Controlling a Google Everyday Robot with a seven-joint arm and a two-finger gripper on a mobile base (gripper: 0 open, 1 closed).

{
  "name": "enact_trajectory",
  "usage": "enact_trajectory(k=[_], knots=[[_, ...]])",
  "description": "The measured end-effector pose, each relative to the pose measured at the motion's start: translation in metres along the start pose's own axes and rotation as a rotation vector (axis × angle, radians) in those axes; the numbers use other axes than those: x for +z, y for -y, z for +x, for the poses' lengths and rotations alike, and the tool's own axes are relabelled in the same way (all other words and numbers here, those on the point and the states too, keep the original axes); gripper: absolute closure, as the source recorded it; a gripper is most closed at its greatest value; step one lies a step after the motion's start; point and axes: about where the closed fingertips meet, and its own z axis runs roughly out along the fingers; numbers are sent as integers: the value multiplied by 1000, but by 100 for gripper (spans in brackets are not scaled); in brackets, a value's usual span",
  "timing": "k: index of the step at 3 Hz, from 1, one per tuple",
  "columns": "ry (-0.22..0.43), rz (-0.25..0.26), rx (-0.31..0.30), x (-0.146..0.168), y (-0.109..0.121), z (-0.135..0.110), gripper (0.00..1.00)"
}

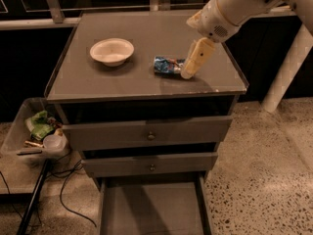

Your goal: Place redbull can into bottom drawer

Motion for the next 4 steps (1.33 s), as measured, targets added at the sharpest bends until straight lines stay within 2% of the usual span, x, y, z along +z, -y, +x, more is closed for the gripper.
enact_trajectory(k=[2,4], knots=[[-51,-2,-2,49,21,27,0],[-55,-22,15,83,39,37,0]])
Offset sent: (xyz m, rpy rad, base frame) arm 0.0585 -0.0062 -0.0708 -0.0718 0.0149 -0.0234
